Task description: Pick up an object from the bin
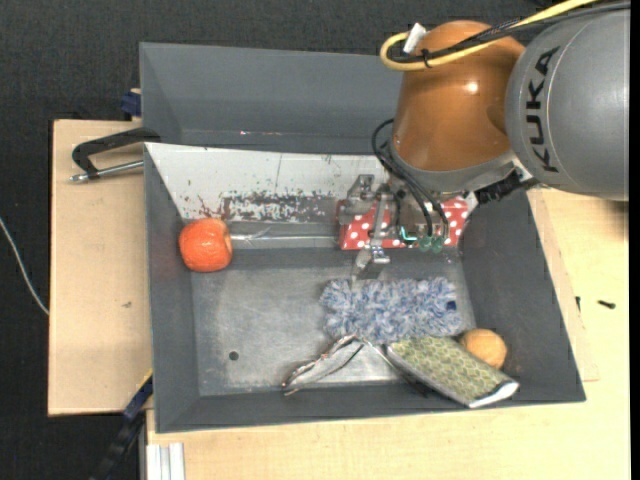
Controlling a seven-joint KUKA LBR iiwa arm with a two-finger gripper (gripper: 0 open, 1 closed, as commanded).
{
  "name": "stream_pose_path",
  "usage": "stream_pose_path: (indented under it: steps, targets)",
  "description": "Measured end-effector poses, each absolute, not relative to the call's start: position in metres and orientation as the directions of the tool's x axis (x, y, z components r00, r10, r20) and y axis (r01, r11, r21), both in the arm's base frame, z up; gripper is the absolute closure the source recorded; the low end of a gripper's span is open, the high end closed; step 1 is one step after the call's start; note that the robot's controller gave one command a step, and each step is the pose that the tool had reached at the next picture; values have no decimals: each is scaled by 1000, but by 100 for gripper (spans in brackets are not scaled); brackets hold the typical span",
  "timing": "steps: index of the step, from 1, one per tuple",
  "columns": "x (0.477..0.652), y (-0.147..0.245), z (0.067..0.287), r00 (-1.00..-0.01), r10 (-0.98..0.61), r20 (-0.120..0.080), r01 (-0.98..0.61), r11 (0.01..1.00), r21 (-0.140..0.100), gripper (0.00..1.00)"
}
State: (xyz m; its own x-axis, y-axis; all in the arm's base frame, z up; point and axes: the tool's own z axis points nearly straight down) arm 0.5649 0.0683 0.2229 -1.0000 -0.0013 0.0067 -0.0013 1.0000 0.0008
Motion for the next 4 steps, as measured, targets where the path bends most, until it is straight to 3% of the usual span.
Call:
stream_pose_path:
  steps: [1,2,3,4]
  targets:
    - [562,63,213,-1000,-4,-15,-5,1000,4,0]
    - [525,24,118,-1000,-8,-5,-8,1000,1,0]
    - [521,12,103,-998,-55,4,-55,998,1,0]
    - [545,0,100,-989,149,-8,149,989,2,0]
